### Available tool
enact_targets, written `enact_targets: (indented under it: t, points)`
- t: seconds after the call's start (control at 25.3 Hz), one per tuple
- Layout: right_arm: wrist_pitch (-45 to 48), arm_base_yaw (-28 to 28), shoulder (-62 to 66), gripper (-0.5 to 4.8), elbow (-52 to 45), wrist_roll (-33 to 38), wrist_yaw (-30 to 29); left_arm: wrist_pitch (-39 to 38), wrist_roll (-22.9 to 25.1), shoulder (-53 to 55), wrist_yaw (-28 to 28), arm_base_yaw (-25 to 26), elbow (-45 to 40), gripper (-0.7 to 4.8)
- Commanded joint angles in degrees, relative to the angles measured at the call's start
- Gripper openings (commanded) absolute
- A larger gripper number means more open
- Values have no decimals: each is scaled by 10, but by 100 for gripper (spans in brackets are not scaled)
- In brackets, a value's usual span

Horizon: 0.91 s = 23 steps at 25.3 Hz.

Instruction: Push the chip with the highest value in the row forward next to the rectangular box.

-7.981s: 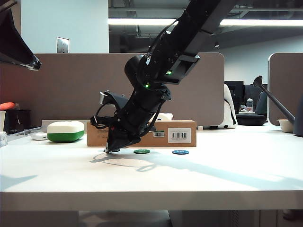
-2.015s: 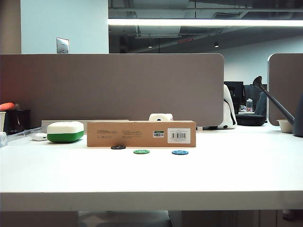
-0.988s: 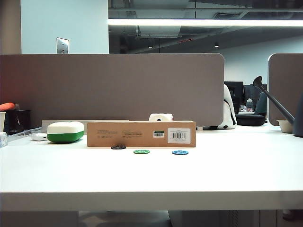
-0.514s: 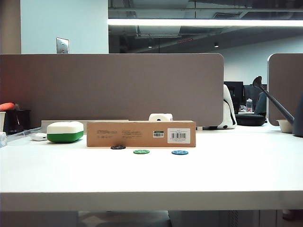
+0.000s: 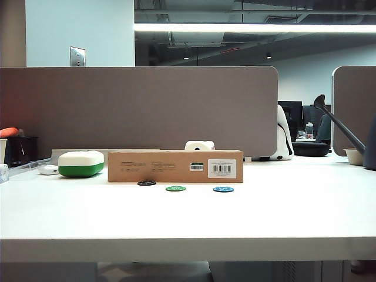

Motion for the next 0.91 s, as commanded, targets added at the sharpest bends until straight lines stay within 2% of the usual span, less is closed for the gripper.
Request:
enact_targets:
  t: [0.04, 0.47, 0.51, 0.55, 0.63, 0.71, 0.83, 0.91]
  points:
    - [7, 0, 0, -5, 1, -1, 3, 5, 3, 0, 2, -1, 3, -5]
    - [7, 0, 0, -5, 1, -2, 3, 5, 3, 0, 2, -1, 3, -5]
    - [6, 0, 0, -5, 1, -8, 3, 5, 3, 0, 2, -1, 3, -5]
    - [6, 0, 0, -5, 1, -56, 7, 5, 3, 0, 2, -1, 3, -5]
    - [7, -5, 0, -5, 1, -70, 9, 5, 3, 0, 2, -1, 3, -5]
    - [8, -33, 0, -5, 1, -70, -1, 5, 3, 0, 2, -1, 3, -5]
    - [14, -121, 0, -5, 1, -78, 4, 5, 3, 0, 2, -1, 3, -5]
    - [23, -181, 0, -5, -10, -116, 7, 5, 3, 0, 2, -1, 3, -5]
